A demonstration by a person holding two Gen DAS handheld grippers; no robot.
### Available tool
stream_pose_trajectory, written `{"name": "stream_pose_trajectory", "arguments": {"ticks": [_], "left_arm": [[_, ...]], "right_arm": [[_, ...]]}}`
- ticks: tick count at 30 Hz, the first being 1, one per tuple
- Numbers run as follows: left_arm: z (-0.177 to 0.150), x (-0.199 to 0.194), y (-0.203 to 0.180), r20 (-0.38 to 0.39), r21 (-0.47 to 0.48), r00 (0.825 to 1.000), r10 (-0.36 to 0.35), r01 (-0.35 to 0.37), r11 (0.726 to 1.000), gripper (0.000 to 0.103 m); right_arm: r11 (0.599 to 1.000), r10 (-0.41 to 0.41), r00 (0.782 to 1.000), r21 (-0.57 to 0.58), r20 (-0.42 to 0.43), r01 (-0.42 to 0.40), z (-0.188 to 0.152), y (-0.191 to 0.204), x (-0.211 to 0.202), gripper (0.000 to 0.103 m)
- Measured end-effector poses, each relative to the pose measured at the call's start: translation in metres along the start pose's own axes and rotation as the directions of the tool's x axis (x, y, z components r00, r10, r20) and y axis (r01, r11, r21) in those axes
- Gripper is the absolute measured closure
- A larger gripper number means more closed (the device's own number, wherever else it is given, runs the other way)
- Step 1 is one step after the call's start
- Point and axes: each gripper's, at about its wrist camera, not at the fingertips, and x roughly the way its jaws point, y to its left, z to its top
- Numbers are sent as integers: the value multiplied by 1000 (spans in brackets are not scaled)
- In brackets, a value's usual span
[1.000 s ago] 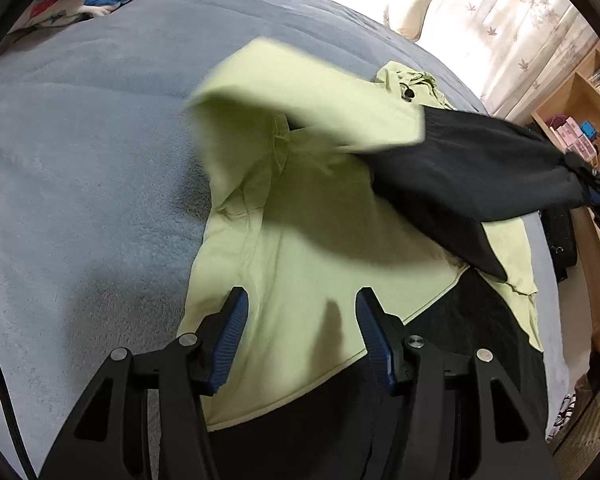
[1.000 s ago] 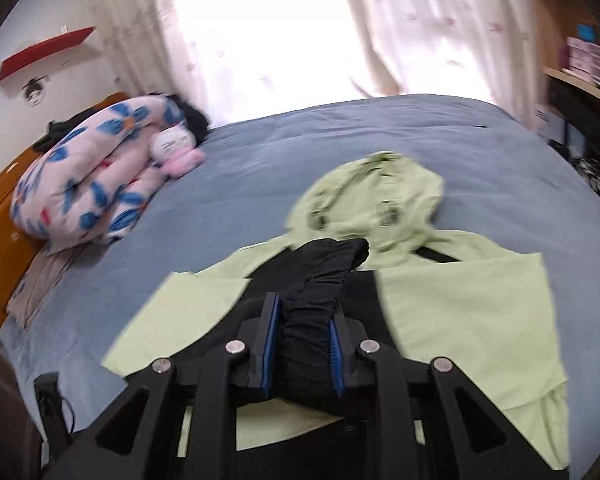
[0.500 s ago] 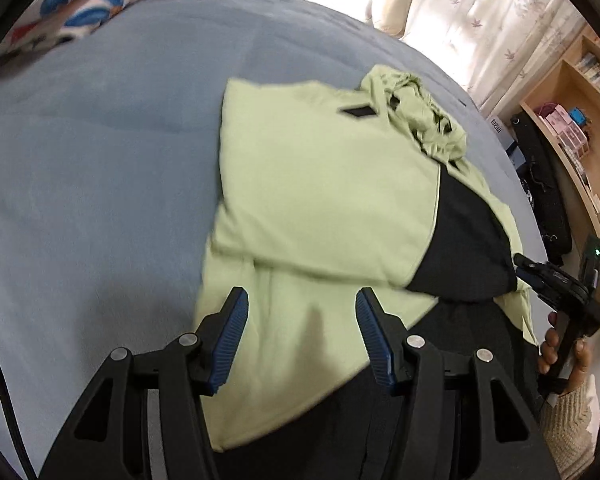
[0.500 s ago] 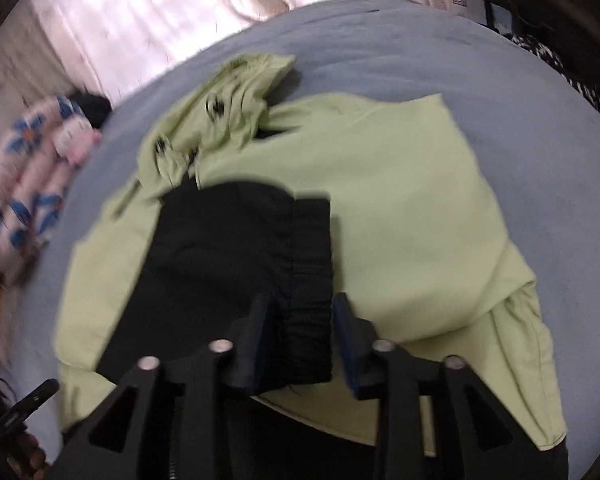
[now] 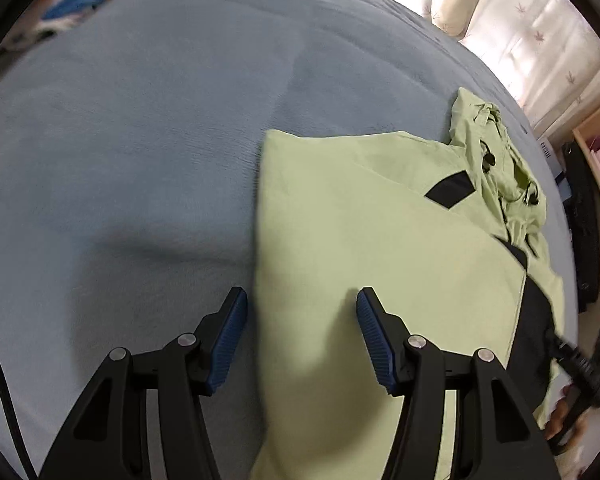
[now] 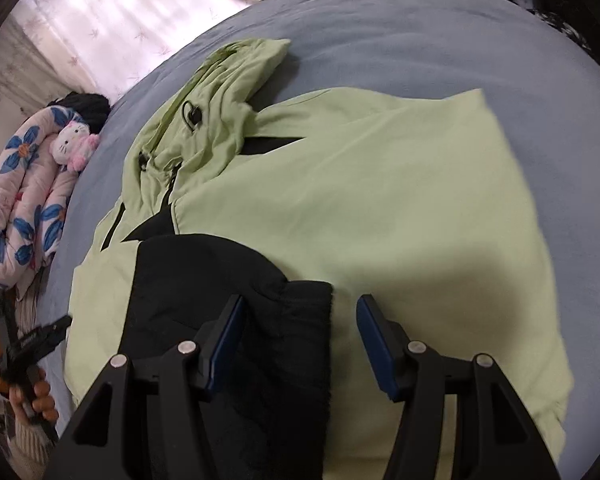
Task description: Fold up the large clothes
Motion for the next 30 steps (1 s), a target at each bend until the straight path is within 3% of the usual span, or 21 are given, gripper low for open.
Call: {"name": "stream_pose_trajectory", "arguments": {"ticks": [1, 2, 5, 7, 9, 12, 14, 17, 20, 22, 24, 26, 28, 30], "left_arm": [[2, 3, -2, 2, -5, 1000, -17, 17, 1000, 68], [4, 5, -5, 9, 4, 1000, 2, -2, 1000, 90], [6, -3, -10, 83, 24, 995, 53, -55, 998, 97], [6, -14, -13, 140, 39, 988, 61, -67, 997, 98], [7, -18, -13, 190, 43, 976, 107, -117, 992, 100], [13, -7, -4, 188, 21, 968, 166, -173, 985, 100], [14, 4, 0, 169, 14, 968, 187, -192, 981, 100], [13, -2, 1, 180, 37, 964, 195, -205, 978, 100], [9, -33, -15, 260, 76, 945, 200, -226, 971, 99], [2, -54, -26, 313, 92, 937, 156, -193, 977, 95], [-13, -74, -52, 352, 146, 934, 58, -115, 983, 73], [-29, -79, -78, 351, 206, 936, 13, -91, 974, 67], [-47, -77, -102, 315, 256, 948, -38, -47, 965, 65], [-65, -68, -119, 270, 257, 962, -40, -32, 966, 61]], "right_arm": [[1000, -8, 1000, -30, -1, 7, -1, 4, 1, 62], [997, -27, 1000, -69, -12, 26, -2, 11, 4, 73], [985, -93, 994, -138, 65, 102, 0, 28, -7, 77], [979, -94, 980, -163, 177, 124, 7, 40, -23, 77], [978, -106, 967, -154, 231, 144, 16, 46, -26, 77], [962, -198, 965, -155, 172, 225, 21, 44, 10, 76], [957, -235, 968, -153, 94, 247, 19, 38, 34, 67], [968, -217, 971, -107, 98, 227, 15, 31, 23, 59], [966, -231, 960, -80, 161, 246, 9, 32, -6, 59], [961, -246, 930, -57, 274, 271, -1, 35, -37, 59], [972, -204, 919, -46, 337, 232, -11, 42, -55, 59], [992, -100, 938, -44, 332, 121, -23, 52, -60, 59], [997, -39, 960, -55, 279, 56, -31, 68, -50, 59], [996, 5, 973, -86, 233, 16, -42, 86, -37, 59]]}}
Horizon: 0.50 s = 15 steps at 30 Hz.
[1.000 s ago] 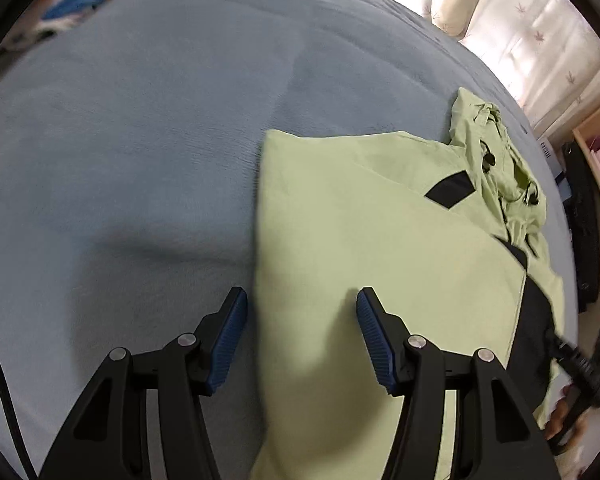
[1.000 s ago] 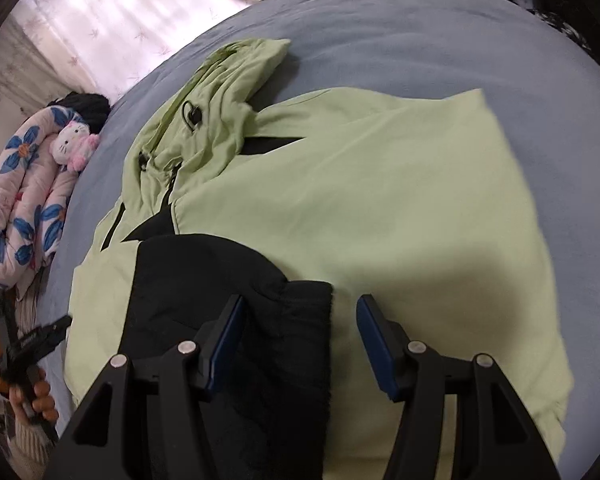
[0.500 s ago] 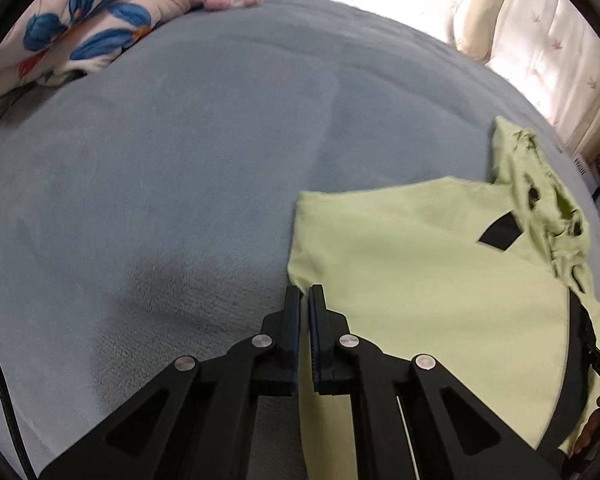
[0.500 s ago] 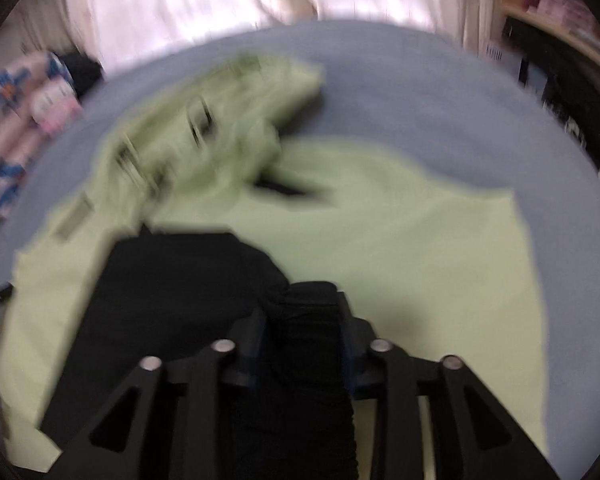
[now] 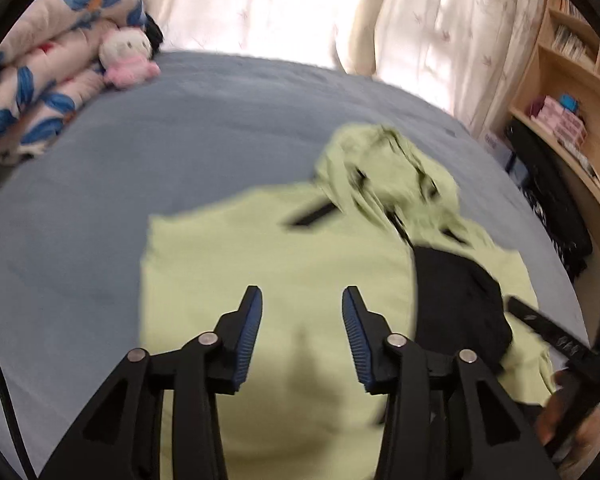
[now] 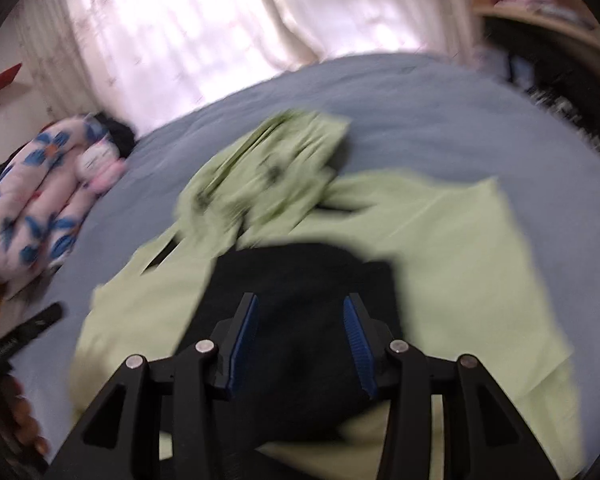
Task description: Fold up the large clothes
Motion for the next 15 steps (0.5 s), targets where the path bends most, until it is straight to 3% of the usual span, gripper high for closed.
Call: {"name": "stream_pose_trajectory", "arguments": {"ticks": [3, 7, 9, 11, 15], "left_arm": [[-26, 10, -13, -39, -61, 998, -53, 51, 997, 59], [-54, 30, -17, -78, -81, 997, -5, -2, 997, 58], [-64, 44, -9, -120, -103, 993, -6, -7, 995, 58], [-62, 46, -1, -121, -103, 993, -2, -11, 995, 59], [-60, 39, 23, -90, -82, 990, 112, -119, 990, 59]], "right_arm": [[998, 26, 999, -63, -35, -28, -20, 27, 10, 59], [989, 51, 990, -128, -131, -68, -44, 50, 27, 58], [985, 19, 983, -167, -182, -50, -53, 52, 42, 58], [980, 1, 984, -195, -178, -36, -56, 49, 43, 59], [969, -181, 977, -191, -110, 158, -48, 10, 33, 59]]}}
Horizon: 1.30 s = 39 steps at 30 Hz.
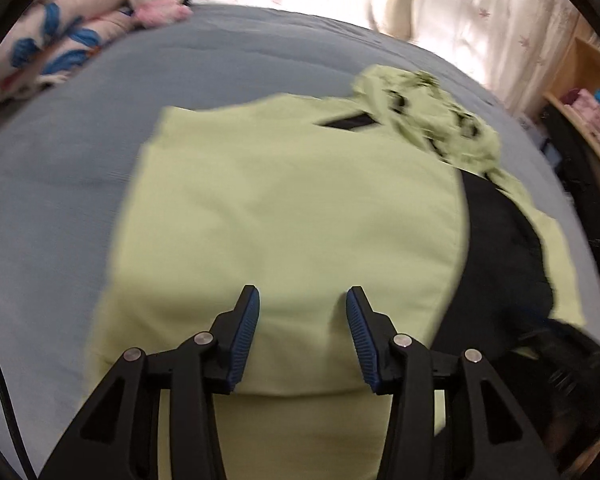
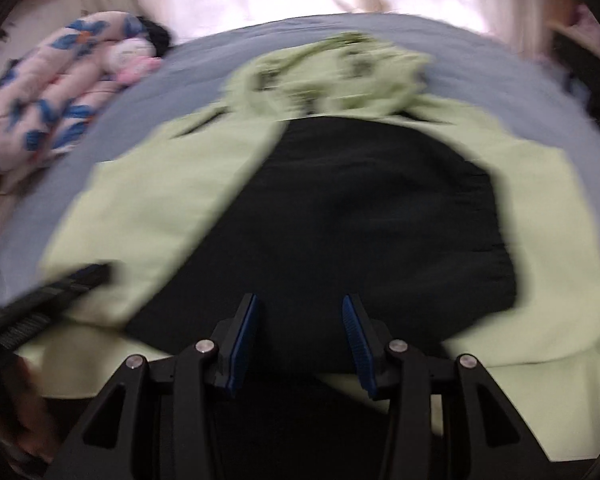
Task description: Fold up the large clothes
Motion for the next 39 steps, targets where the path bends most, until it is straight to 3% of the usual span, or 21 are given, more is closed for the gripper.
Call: {"name": "stream_pose_trajectory", "arguments": {"ticks": [1, 3, 5, 12, 17, 24, 39], "left_arm": [[1, 1, 8, -1, -10, 1000, 1, -1, 1000, 59], [2, 1, 28, -1, -51, 1000, -19, 19, 999, 60], [1, -1, 36, 6, -64, 1000, -27, 27, 998, 61], [2, -4, 31, 3, -34, 1000, 25, -25, 999, 60], [4, -9, 29, -27, -47, 999, 33, -35, 998, 58], [-5, -29, 20, -70, -54, 995, 64, -68, 996, 52], [-30, -111, -1, -42, 4, 998, 51, -51, 999, 52]], "right_arm": [[998, -43, 999, 38, 8, 43, -1, -18, 0, 60], [995, 10, 1000, 102, 20, -12, -4, -49, -1, 85], [990, 24, 1000, 136, 18, -27, -7, -60, -6, 94], [991, -46, 999, 122, 13, 44, -9, -47, -16, 89], [985, -34, 999, 172, 29, 28, -8, -45, -31, 79], [972, 6, 1000, 236, 29, -13, -15, -42, -59, 78], [984, 64, 997, 163, 36, -70, -43, -12, -113, 78]]}}
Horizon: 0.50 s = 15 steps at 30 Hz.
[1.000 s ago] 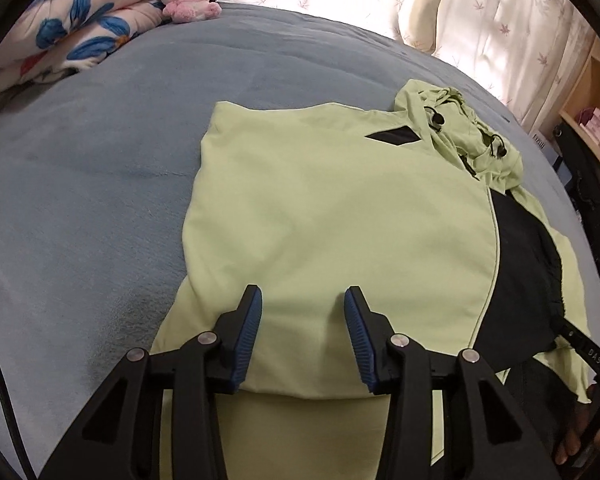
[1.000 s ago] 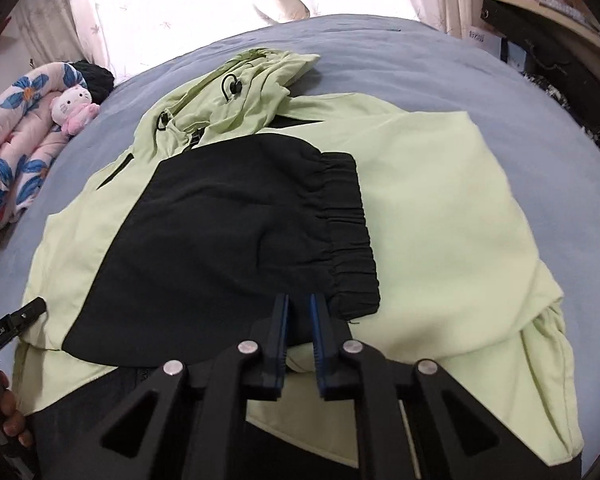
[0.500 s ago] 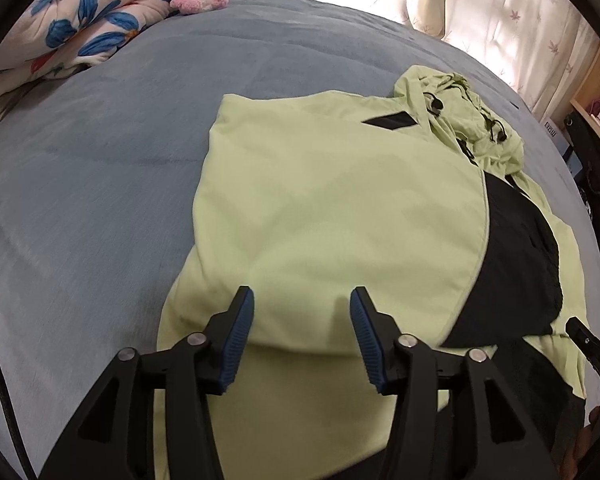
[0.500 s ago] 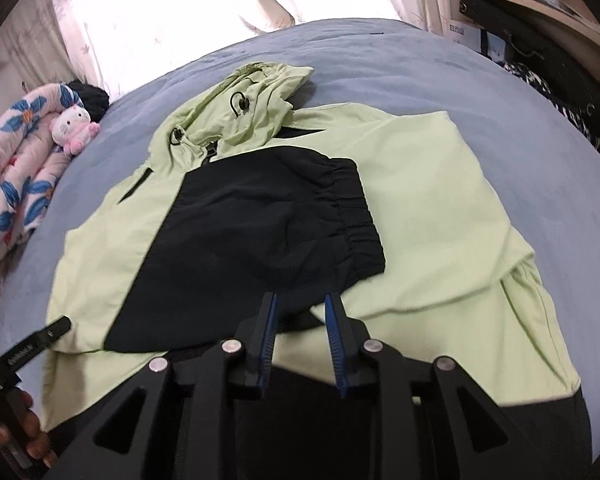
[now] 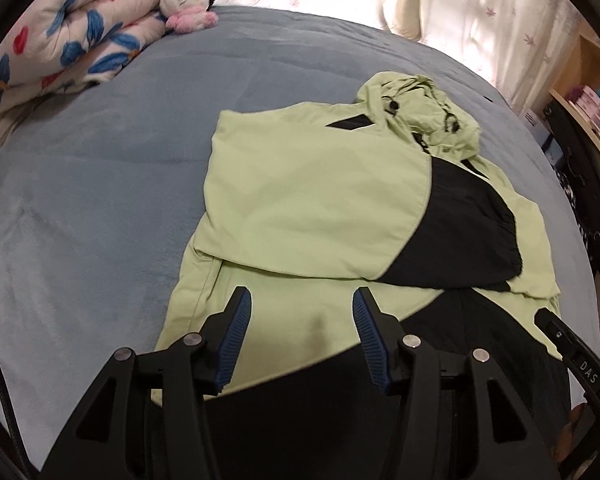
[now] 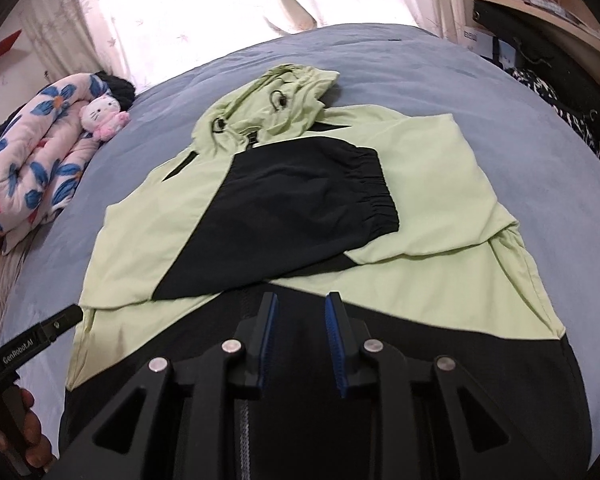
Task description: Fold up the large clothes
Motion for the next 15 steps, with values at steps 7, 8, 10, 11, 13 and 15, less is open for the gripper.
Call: {"name": "stream_pose_trajectory", "arguments": {"ticks": [7, 8, 10, 11, 13, 15], "left_arm": [[29, -48, -15, 73, 118, 997, 28, -36, 992, 50], [39, -55, -18, 90, 142, 995, 41, -54, 988, 46], [58, -64, -23, 109, 183, 992, 63, -82, 980, 41], [72, -69, -27, 110, 212, 991, 76, -98, 972, 41], [98, -75, -35, 107, 250, 991, 79, -104, 963, 41], [126, -80, -42, 102, 282, 992, 72, -98, 954, 41]], "right_arm": [[994, -20, 998, -110, 57, 26, 19, 13, -39, 78], [991, -25, 997, -126, 68, 33, 26, 14, -45, 78], [987, -31, 996, -157, 83, 44, 45, 16, -58, 71], [986, -30, 996, -162, 86, 44, 55, 16, -62, 62], [987, -31, 995, -157, 92, 45, 83, 12, -72, 50], [987, -27, 996, -153, 91, 40, 112, 8, -77, 49]]}}
